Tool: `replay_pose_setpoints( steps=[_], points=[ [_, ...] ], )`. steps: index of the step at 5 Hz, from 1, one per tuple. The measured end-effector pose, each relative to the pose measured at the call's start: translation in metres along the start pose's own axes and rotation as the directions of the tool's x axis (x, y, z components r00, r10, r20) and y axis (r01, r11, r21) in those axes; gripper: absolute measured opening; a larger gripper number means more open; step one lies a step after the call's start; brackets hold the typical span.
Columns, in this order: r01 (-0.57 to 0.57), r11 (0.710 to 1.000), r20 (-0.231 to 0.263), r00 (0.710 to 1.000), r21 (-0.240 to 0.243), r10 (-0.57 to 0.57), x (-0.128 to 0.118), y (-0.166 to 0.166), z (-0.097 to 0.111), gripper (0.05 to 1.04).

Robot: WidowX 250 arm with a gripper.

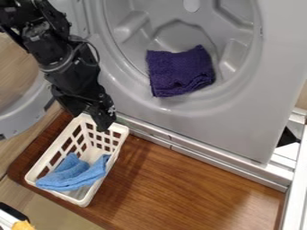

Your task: Moved the basket to the right edge of the table

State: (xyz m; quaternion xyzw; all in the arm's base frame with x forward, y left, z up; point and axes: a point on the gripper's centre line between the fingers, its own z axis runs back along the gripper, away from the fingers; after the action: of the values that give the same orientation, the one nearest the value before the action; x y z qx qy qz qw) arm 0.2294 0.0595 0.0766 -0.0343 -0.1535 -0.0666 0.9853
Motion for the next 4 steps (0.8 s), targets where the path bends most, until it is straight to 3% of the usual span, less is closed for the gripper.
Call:
replay_pose_setpoints(
  steps=[1,2,4],
  points=[
    [-0.005,1.0,-0.018,1.0,-0.012,0.005,-0.004,-0.001,-0.005,0.999],
    [-0.086,0.996,-0.032,0.996,-0.002,0.085,-0.016,0.022,-0.011,0.999],
    [-0.217,0.97,-0.044,0.974,0.11,0.223,-0.042,0.062,-0.025,0.999]
  ],
)
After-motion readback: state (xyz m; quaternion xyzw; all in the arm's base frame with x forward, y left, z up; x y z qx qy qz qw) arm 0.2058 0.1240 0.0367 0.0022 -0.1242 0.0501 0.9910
